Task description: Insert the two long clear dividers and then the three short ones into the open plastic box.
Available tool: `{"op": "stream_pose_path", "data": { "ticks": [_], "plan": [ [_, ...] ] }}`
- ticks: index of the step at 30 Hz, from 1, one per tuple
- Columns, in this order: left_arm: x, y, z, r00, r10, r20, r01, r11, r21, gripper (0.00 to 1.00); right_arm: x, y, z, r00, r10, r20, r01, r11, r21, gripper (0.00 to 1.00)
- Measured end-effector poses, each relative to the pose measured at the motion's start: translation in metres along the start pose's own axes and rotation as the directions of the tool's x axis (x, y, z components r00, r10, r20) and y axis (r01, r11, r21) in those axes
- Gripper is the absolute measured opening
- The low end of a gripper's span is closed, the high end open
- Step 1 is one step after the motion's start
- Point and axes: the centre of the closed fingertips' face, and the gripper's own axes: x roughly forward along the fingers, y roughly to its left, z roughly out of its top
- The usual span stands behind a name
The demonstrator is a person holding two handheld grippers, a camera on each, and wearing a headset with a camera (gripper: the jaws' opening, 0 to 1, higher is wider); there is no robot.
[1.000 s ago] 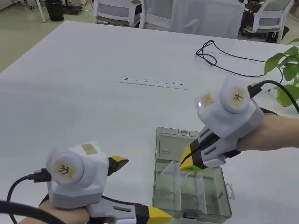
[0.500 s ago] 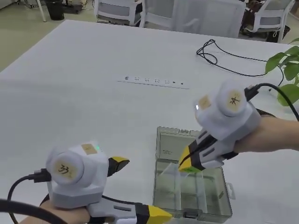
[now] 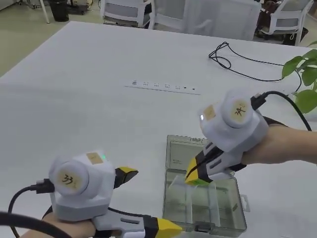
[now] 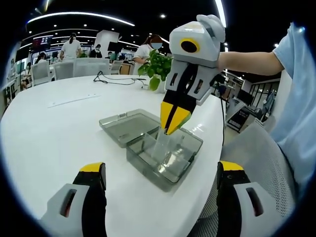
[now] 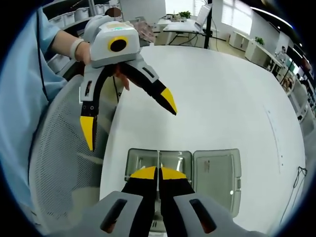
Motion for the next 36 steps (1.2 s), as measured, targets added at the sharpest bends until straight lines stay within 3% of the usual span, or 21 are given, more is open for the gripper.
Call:
{"op": "stream_pose_path", "data": {
  "ticks": [13,36],
  "plan": [
    [-0.002,0.000,-0.002,1.0000,0.000,-0.004,-0.001,1.000,-0.006,0.95,0.013,-0.001,0.003,0.9996,-0.020,-0.022,0.020,1.000,-0.016,0.02],
    [-0.002,-0.002,-0.004,0.9999,-0.006,-0.010,0.006,1.000,-0.015,0.93,0.029,-0.003,-0.004,0.9984,-0.051,-0.025,0.052,0.998,0.025,0.02]
  ]
}}
